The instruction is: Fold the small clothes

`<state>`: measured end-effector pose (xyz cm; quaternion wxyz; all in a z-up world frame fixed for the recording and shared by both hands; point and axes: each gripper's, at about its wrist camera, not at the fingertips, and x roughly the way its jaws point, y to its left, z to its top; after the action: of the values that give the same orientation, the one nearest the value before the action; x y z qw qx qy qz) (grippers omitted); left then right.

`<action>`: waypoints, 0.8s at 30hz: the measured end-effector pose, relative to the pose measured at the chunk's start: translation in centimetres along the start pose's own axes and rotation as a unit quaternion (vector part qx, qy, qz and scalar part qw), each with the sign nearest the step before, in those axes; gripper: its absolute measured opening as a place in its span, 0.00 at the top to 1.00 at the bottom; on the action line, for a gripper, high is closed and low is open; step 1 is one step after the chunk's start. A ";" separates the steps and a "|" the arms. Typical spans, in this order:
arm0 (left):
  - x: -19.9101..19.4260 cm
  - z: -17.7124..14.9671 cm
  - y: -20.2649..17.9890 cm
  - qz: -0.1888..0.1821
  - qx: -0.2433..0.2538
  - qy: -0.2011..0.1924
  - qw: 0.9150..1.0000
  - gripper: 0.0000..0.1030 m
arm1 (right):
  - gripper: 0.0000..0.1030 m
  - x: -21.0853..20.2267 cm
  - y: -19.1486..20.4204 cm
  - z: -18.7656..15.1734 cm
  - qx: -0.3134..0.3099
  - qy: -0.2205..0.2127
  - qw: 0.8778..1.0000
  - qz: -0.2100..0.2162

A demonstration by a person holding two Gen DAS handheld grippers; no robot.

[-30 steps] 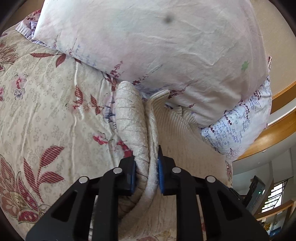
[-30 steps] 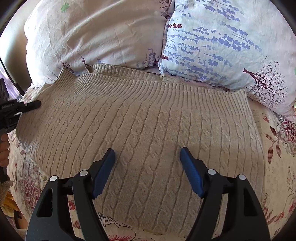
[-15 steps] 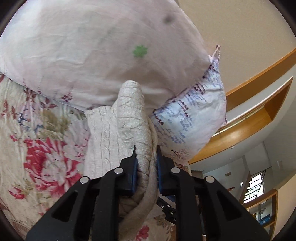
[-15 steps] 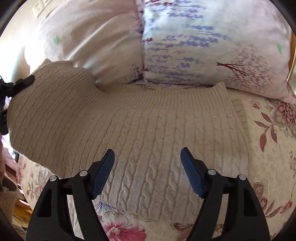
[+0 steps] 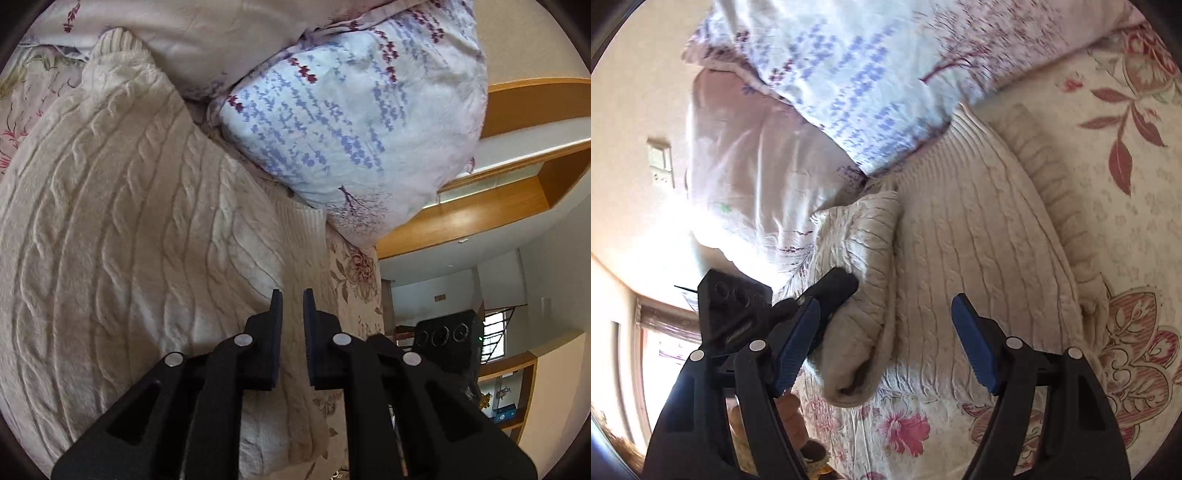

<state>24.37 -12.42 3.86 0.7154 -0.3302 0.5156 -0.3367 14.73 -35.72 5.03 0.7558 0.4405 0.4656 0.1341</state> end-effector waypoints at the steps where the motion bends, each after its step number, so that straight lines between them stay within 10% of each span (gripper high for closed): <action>1: -0.7 -0.1 -0.5 0.001 0.014 -0.006 1.000 0.70 | 0.27 0.2 0.1 0.0 -0.003 0.002 1.000 0.000; 4: -5.0 -0.2 -1.3 0.036 0.064 -0.060 0.995 0.46 | 0.27 1.0 0.6 0.6 -0.010 0.017 1.000 0.007; 11: -10.1 1.1 3.5 0.191 0.044 -0.099 0.976 0.40 | 0.30 5.4 1.2 1.4 0.013 0.083 0.996 0.013; 19: -9.0 -0.3 6.7 0.199 0.026 -0.047 0.979 0.41 | 0.34 8.6 2.3 0.8 0.008 0.159 0.987 0.024; 24: -8.3 -1.5 7.5 0.175 0.007 -0.036 0.984 0.41 | 0.47 9.5 1.9 1.6 0.038 0.128 0.990 0.040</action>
<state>22.01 -1.65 1.60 0.7835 -0.2420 0.5370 -0.1978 21.46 -29.64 1.21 0.6663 0.4666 0.5455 0.2018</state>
